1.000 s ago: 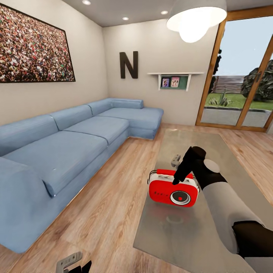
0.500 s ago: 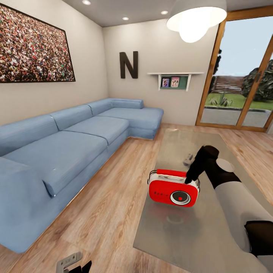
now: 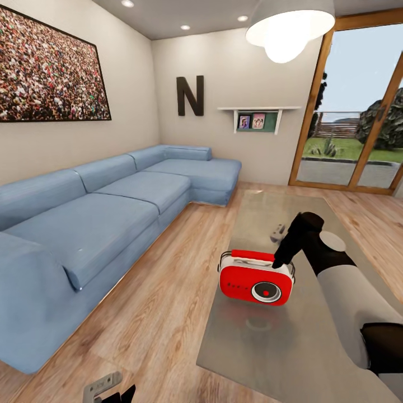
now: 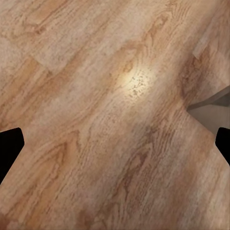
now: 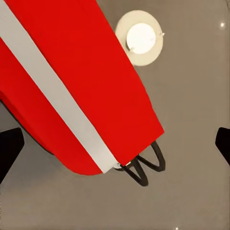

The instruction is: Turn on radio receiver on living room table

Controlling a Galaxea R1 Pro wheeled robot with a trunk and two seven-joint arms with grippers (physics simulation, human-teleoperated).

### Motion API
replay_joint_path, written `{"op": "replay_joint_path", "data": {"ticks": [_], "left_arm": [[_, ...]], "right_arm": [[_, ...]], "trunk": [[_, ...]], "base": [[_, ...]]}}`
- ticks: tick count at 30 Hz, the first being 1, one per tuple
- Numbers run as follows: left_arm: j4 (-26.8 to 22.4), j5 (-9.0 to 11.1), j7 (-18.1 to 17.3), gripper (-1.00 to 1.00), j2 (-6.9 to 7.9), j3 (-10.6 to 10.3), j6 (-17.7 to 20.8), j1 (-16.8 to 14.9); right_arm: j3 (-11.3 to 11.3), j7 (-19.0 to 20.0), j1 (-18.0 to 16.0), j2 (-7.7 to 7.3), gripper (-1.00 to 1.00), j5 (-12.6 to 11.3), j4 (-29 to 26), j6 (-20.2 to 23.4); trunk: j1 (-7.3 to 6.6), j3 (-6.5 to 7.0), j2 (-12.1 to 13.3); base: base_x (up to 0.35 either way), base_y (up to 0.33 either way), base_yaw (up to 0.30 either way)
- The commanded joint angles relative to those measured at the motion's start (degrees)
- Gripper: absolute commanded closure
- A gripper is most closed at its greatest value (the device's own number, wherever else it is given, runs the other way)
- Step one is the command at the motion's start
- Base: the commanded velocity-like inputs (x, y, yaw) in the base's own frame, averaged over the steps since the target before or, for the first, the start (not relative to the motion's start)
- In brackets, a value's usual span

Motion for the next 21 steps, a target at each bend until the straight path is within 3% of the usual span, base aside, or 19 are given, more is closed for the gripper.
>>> {"op": "replay_joint_path", "data": {"ticks": [1, 11, 21], "left_arm": [[0.00, 0.00, -0.01, -1.00, -0.02, 0.00, 0.00, -0.01], [0.00, 0.00, -0.01, -1.00, -0.09, 0.00, 0.00, 0.01], [0.00, 0.00, 0.00, -1.00, -0.09, 0.00, 0.00, -0.01]], "right_arm": [[0.00, 0.00, -0.01, 0.13, -1.00, 0.00, 0.01, -0.01], [0.00, 0.01, -3.27, 1.73, -1.00, -0.02, 0.02, 0.10], [0.00, -0.07, -3.75, 2.73, -1.00, 0.05, 1.45, 0.16]], "trunk": [[0.00, 0.00, 0.00], [0.00, 0.00, 0.00], [0.00, 0.00, 0.00]], "base": [[0.000, 0.000, 0.000], [0.000, 0.000, 0.000], [0.000, 0.000, 0.000]]}}
